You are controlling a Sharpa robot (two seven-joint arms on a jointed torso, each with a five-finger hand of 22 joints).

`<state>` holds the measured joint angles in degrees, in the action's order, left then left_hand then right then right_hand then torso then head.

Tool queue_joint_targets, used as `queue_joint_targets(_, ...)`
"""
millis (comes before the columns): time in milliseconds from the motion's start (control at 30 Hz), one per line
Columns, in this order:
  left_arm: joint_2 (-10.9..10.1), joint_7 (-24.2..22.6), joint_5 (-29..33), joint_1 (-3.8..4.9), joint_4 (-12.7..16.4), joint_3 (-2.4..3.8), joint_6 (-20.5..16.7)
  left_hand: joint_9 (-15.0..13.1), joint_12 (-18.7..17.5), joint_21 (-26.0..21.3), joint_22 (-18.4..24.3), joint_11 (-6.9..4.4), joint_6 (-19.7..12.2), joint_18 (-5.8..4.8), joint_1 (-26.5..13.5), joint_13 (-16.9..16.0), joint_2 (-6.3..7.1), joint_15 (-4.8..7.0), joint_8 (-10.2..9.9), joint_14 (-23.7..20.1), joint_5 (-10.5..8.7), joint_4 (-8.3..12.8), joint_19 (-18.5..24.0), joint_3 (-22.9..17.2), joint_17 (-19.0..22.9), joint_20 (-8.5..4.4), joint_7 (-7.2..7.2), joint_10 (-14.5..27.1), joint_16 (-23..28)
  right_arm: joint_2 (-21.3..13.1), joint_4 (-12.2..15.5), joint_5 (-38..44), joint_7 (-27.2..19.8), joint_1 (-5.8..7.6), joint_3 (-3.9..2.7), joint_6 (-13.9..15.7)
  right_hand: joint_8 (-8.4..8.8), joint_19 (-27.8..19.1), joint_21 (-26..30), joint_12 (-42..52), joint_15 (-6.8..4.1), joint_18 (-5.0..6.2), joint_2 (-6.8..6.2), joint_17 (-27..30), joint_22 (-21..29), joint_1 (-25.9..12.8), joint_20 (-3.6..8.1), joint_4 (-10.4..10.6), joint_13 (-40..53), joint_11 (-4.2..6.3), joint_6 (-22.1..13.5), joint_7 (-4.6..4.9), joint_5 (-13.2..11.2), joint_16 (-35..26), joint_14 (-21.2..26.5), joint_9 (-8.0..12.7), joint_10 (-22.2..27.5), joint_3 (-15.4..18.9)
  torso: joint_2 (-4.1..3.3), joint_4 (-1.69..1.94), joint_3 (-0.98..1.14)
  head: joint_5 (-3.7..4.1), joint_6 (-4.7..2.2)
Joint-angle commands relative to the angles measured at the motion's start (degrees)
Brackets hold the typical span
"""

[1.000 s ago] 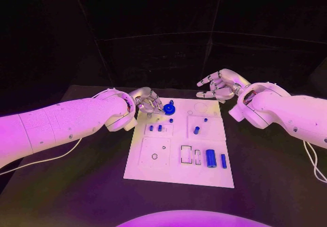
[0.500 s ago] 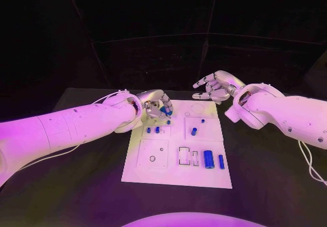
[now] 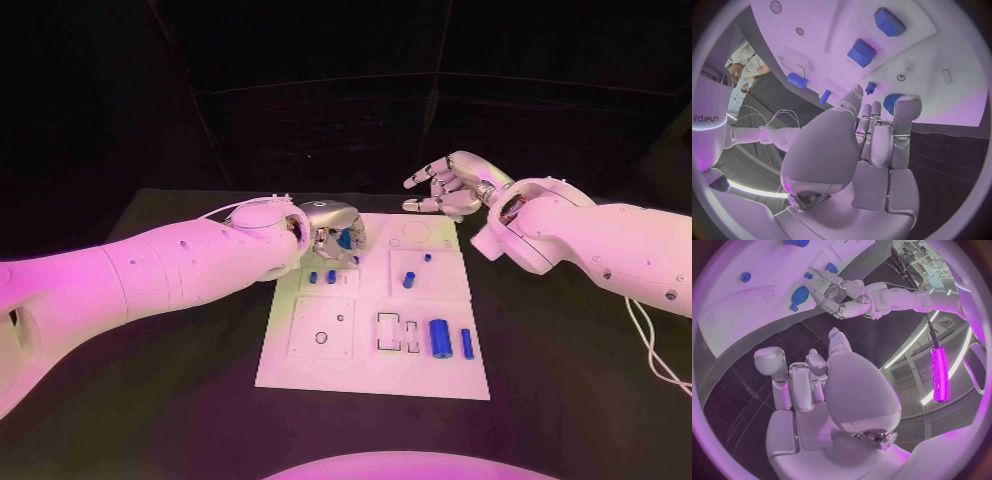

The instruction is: Assemble the parts on the task board

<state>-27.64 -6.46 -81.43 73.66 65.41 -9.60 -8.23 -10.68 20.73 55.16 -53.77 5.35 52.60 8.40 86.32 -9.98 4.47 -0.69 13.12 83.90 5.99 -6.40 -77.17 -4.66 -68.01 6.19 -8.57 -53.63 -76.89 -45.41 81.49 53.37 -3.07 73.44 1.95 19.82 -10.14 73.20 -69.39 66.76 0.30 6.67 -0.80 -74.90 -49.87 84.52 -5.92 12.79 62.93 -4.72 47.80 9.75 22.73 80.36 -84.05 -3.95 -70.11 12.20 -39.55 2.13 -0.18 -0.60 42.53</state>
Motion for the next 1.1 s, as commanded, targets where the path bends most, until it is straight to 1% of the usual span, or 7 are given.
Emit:
queue_joint_targets(33,0.3,-0.7,-3.3,0.00,-0.5,0.03,1.9,0.2,-0.4,0.7,-0.8,-0.04,0.7,-0.65,0.0,0.3,-0.58,0.31,-0.4,1.2,0.06,0.3,-0.5,-0.2,0.0,-0.02,0.11,-0.7,-0.4,0.1,0.0,-0.1,-0.2,0.10,-0.03,-0.3,-0.35,-0.5,0.2,-0.1,-0.25,0.66,0.43,0.0,0.1,0.0,-0.08,0.1,-0.1,0.03,-0.5,0.08,-0.2,-0.3,-2.2,0.0,0.4,0.3,0.02,0.08,-0.02,0.12,0.12)
queue_joint_targets(267,1.0,-0.5,-3.9,-0.16,-1.3,0.04,2.3,0.7,-1.0,2.4,-2.5,-0.31,2.1,-0.95,0.5,1.3,-1.10,0.55,-0.6,1.3,0.10,0.6,-1.1,-1.3,0.0,-0.23,0.39,-2.3,-0.6,0.2,0.0,-0.1,-0.2,0.10,-0.03,-0.4,-0.35,-0.5,0.2,-0.1,-0.25,0.66,0.43,0.0,0.1,0.0,-0.08,0.1,-0.1,0.03,-0.5,0.08,-0.2,-0.3,-2.2,0.0,0.4,0.3,0.03,0.12,0.02,0.18,0.17)
queue_joint_targets(433,1.6,-0.4,-4.2,-0.32,-2.1,0.04,2.3,1.1,-1.6,3.1,-3.3,-0.50,3.0,-1.07,1.3,2.1,-1.42,0.74,-0.8,1.4,0.13,1.1,-1.3,-2.8,0.2,-0.40,0.56,-3.4,-0.8,0.3,-0.1,-0.1,-0.2,0.10,-0.03,-0.4,-0.35,-0.5,0.2,-0.1,-0.25,0.66,0.43,0.0,0.1,0.0,-0.08,0.1,-0.1,0.03,-0.5,0.08,-0.2,-0.3,-2.2,0.0,0.4,0.3,0.04,0.08,-0.02,0.16,0.17)
queue_joint_targets(533,1.9,-0.4,-4.3,-0.45,-2.4,0.05,2.2,1.2,-2.0,3.8,-4.0,-0.57,3.5,-1.20,1.4,2.5,-1.39,0.79,-1.0,1.5,0.12,1.2,-1.5,-3.4,0.2,-0.46,0.61,-4.0,-0.9,0.3,-0.1,-0.1,-0.2,0.10,-0.03,-0.4,-0.35,-0.5,0.2,-0.1,-0.25,0.66,0.43,0.0,0.1,0.0,-0.08,0.1,-0.1,0.03,-0.5,0.08,-0.2,-0.3,-2.2,0.0,0.4,0.3,0.03,0.00,-0.02,0.16,0.17)
queue_joint_targets(633,2.2,-0.4,-4.3,-0.59,-2.6,0.05,2.1,1.4,-2.3,4.4,-4.7,-0.66,3.9,-1.32,1.4,2.8,-1.36,0.85,-1.1,1.5,0.13,1.3,-1.7,-4.1,0.5,-0.52,0.67,-4.7,-0.8,0.4,-0.1,-0.1,-0.2,0.10,-0.03,-0.4,-0.35,-0.5,0.2,-0.1,-0.25,0.66,0.43,0.0,0.1,0.0,-0.08,0.1,-0.1,0.03,-0.5,0.08,-0.2,-0.3,-2.2,0.0,0.4,0.3,0.06,0.02,0.04,0.28,0.19)
queue_joint_targets(700,2.3,-0.4,-4.3,-0.65,-2.7,0.05,2.0,1.5,-2.6,4.6,-5.0,-0.69,4.2,-1.36,1.3,3.1,-1.30,0.91,-1.2,1.5,0.13,1.3,-1.7,-4.5,0.6,-0.54,0.70,-5.0,-0.8,0.4,-0.1,-0.1,-0.2,0.10,-0.03,-0.4,-0.35,-0.5,0.2,-0.1,-0.25,0.66,0.43,0.0,0.1,0.0,-0.08,0.1,-0.1,0.03,-0.5,0.08,-0.2,-0.3,-2.2,0.0,0.4,0.3,0.05,0.09,0.02,0.43,0.23)
queue_joint_targets(1100,2.6,0.6,-4.4,-0.97,-3.0,0.06,1.8,2.0,-3.8,5.7,-6.3,-0.93,5.6,-1.56,0.7,4.1,-0.71,1.08,-1.6,1.5,0.12,1.5,-2.0,-6.6,1.2,-0.69,0.87,-6.9,-0.8,0.5,0.0,-0.1,-0.3,0.10,-0.03,-0.2,-0.35,-0.5,0.2,-0.1,-0.25,0.66,0.43,0.0,0.1,0.0,-0.08,0.1,-0.1,0.03,-0.5,0.08,-0.2,-0.3,-2.2,0.0,0.4,0.3,0.06,0.07,0.01,0.53,0.26)
